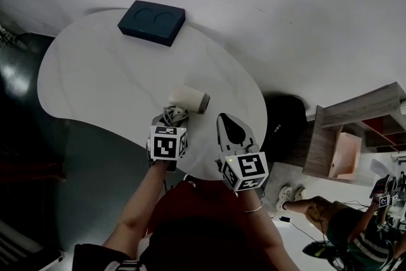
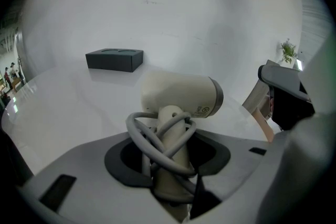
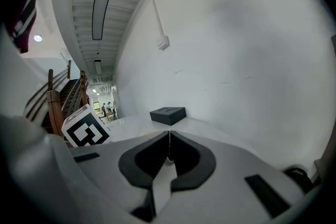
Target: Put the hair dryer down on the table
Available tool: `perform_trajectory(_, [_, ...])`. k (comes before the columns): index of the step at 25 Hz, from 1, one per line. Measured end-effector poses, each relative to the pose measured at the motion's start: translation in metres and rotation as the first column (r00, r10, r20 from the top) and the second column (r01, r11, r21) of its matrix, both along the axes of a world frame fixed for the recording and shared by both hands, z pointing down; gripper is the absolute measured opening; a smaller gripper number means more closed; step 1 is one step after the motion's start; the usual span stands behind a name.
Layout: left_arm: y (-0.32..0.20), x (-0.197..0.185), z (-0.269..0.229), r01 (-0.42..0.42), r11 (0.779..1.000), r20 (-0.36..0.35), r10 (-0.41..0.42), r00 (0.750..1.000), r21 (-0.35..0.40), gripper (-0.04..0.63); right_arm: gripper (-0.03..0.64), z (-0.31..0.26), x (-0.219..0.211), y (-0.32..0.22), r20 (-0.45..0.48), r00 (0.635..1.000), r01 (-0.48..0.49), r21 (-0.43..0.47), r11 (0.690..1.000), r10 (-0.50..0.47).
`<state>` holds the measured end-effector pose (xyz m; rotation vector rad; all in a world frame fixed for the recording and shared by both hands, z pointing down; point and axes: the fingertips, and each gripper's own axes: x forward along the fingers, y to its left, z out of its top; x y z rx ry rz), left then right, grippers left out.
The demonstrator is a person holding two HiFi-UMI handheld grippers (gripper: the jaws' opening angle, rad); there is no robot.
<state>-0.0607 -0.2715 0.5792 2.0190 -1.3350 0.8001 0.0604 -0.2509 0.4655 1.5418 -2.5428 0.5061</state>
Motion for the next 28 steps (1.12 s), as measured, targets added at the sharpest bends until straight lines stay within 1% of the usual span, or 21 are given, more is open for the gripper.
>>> perform_trajectory(14, [-0.002,0.002,0.007,-0.006,0.999,0.045,0.008,0.999,-0.042,0.202,0.015,0.004,0.003,0.001,0.003,1.0,-0.006,-0.013,1.0,0.006])
perform_trajectory(28, [-0.003,0.005,0.012,-0.027,0.997,0.065,0.032,0.997,-0.067,0.202,0.015,0.004,0.003,0.003,0.01,1.0,-0.015,-0.019,1.0,0.015])
